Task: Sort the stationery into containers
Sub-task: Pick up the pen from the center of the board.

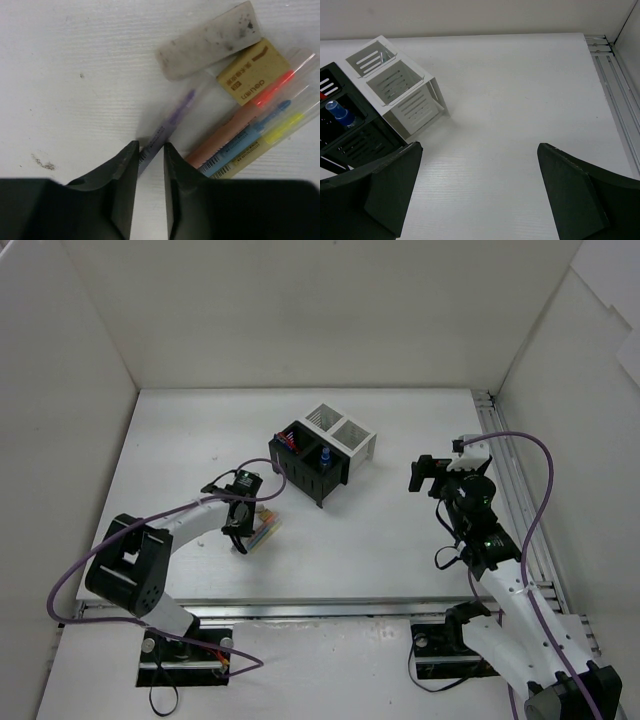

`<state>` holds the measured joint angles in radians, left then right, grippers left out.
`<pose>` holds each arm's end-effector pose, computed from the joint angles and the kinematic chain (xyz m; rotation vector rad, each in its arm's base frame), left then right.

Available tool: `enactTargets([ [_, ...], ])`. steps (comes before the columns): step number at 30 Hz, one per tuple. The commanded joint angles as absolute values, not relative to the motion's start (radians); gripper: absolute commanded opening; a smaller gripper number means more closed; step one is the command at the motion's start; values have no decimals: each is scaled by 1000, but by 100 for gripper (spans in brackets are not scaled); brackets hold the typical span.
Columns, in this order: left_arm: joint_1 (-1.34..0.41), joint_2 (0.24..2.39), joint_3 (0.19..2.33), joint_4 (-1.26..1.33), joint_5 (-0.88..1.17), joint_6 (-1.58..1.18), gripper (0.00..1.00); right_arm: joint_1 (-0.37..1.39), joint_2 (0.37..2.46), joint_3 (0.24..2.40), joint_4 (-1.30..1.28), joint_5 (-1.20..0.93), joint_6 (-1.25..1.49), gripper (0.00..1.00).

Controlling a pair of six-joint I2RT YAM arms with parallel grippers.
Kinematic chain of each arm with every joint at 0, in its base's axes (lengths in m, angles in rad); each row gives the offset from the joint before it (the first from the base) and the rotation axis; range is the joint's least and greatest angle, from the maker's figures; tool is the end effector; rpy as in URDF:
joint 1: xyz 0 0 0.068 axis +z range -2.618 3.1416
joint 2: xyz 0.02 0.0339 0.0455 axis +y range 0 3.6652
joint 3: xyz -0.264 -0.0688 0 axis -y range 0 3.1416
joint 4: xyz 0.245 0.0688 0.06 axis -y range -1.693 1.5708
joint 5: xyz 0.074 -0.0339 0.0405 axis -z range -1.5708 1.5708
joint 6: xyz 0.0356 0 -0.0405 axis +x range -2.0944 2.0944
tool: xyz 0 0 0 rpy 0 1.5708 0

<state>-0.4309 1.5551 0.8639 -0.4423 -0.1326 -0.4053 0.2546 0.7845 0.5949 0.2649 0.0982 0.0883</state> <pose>0.2647 -0.1165 0.1685 -0.0052 2.6885 -0.0794 0.1888 0.0455 0.3210 -0.0453 1.4985 0.2029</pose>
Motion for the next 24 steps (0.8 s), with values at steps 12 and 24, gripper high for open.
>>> enactTargets([
  [12,-483,1433,887,-514,-184,-405,0,245,781,646,333,106,72,98],
  [24,-523,1108,1043,-309,-295,-221,0,244,752,623,368,109,77,98],
])
